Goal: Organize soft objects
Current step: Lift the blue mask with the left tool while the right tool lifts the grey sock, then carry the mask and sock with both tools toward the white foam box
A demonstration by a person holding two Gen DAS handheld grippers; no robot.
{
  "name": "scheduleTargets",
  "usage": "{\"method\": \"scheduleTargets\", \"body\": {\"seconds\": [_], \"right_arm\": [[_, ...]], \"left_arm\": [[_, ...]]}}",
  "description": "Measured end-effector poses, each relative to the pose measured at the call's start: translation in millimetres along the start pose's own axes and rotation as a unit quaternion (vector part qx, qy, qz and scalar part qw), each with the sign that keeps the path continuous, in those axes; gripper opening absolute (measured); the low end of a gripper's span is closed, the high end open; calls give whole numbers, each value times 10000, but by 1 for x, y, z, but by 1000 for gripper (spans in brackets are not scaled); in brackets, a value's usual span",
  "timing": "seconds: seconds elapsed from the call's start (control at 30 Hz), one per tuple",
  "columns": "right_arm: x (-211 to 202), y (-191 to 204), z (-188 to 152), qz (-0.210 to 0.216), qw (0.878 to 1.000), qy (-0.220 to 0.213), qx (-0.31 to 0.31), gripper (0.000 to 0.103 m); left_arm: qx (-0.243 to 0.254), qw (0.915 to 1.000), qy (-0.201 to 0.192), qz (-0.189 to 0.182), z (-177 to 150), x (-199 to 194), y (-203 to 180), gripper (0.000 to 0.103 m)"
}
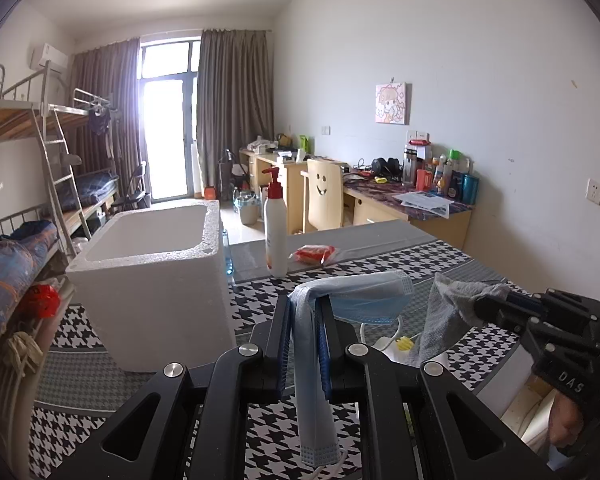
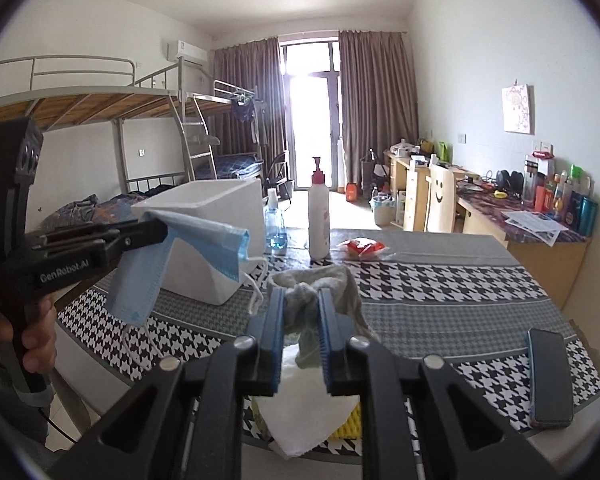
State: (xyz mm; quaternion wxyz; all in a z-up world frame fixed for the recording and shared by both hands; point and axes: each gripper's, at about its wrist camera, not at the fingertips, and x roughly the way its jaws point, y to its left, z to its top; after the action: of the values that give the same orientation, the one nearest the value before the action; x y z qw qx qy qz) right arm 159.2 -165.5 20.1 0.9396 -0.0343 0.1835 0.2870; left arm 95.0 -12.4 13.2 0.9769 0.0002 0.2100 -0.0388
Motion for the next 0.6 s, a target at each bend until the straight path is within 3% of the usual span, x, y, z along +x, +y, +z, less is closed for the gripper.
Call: {"method": "scheduleTargets", "body": {"seconds": [0.6], "right_arm": [[-2, -4, 19, 16, 9999, -131, 92, 17]], "left_arm": [[-23, 9998, -19, 197, 7, 2, 5, 13]]}}
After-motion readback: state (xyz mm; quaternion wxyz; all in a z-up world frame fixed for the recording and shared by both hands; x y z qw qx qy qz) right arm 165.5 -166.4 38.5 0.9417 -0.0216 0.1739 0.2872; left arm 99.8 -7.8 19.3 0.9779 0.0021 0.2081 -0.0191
